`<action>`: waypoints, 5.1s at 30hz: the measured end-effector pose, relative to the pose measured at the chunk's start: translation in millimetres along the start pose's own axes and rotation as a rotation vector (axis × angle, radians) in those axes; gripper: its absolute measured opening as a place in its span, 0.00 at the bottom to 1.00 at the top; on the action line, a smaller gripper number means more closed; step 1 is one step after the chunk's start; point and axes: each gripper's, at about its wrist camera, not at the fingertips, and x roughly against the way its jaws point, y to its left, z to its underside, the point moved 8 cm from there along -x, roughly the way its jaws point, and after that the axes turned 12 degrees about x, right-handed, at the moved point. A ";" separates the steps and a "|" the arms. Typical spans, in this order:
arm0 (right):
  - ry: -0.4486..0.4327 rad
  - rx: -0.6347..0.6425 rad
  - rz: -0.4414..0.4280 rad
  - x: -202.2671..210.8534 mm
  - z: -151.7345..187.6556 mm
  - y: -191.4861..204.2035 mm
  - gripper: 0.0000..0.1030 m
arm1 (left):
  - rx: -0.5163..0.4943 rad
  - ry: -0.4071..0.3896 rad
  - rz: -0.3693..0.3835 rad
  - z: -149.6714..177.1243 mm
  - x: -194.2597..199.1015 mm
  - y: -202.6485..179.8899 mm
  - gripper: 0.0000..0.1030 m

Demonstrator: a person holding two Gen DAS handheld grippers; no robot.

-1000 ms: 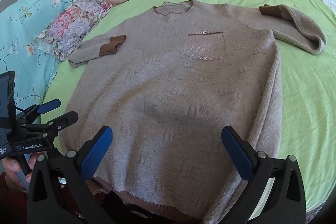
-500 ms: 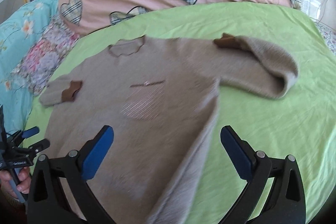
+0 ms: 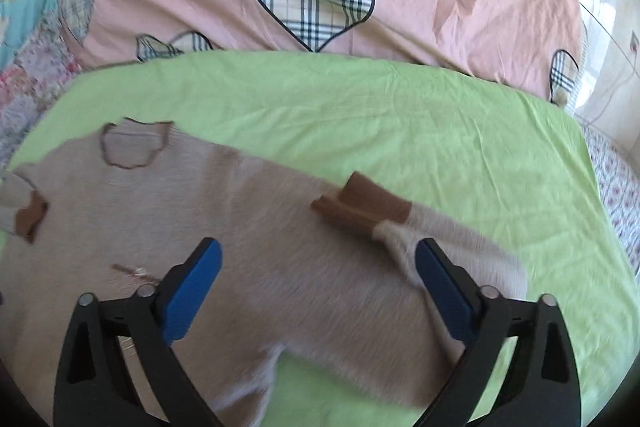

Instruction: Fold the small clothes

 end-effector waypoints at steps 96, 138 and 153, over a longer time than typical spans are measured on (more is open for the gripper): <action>-0.013 -0.283 -0.389 40.5 48.8 119.1 0.58 | -0.020 -0.152 0.020 -47.7 1.2 67.8 0.29; 0.016 -0.310 -0.595 63.7 65.4 213.3 0.65 | 0.108 -0.231 0.409 -137.4 38.3 0.7 0.07; -0.016 -0.387 -0.546 61.5 62.2 170.6 0.65 | -0.022 -0.010 0.314 -50.6 -49.8 -80.0 0.47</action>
